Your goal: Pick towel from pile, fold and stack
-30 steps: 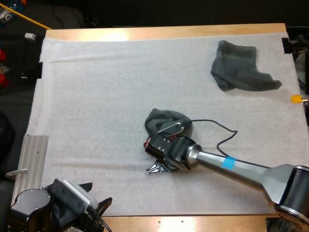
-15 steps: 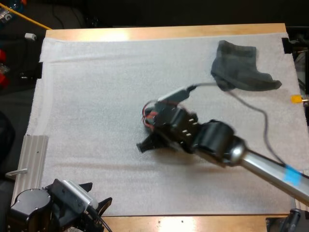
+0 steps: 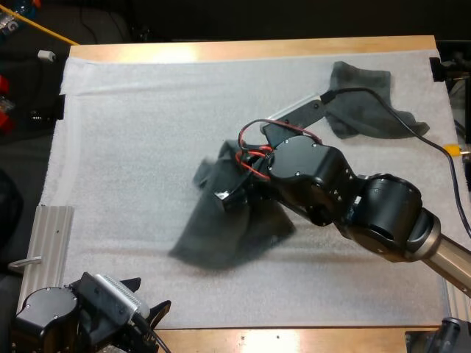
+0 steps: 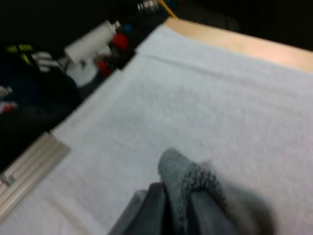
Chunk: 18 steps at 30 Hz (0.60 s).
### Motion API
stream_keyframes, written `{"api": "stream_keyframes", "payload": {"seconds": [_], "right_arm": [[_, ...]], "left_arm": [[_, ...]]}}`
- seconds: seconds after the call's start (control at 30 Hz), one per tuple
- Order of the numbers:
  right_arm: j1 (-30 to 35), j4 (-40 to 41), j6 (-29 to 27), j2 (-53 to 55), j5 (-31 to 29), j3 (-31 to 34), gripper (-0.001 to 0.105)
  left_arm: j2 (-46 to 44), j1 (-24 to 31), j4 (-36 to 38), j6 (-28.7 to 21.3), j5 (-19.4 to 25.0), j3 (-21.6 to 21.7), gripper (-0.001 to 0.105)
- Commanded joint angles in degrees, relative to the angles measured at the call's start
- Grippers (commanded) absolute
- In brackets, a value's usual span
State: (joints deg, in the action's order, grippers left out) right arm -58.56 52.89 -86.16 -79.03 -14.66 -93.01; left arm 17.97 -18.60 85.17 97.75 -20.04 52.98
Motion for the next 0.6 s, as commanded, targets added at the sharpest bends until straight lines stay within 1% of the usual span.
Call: {"api": "stream_keyframes", "payload": {"seconds": [0.0,0.33,0.43,0.57], "right_arm": [[0.2,0.9,-0.7,0.1,-0.5,-0.3,0.000],[0.2,2.0,-0.7,0.1,-1.0,-0.3,0.000],[0.2,3.8,-0.6,0.0,-1.0,-0.3,0.000],[0.2,5.7,1.3,-0.8,-1.0,1.9,0.000]], "left_arm": [[0.1,-0.2,0.2,0.3,-0.3,0.2,0.060],[0.1,-0.2,0.2,0.3,-0.3,0.2,0.060],[0.1,-0.2,0.2,0.3,-0.3,0.2,0.060],[0.1,-0.2,0.2,0.3,-0.3,0.2,0.060]]}}
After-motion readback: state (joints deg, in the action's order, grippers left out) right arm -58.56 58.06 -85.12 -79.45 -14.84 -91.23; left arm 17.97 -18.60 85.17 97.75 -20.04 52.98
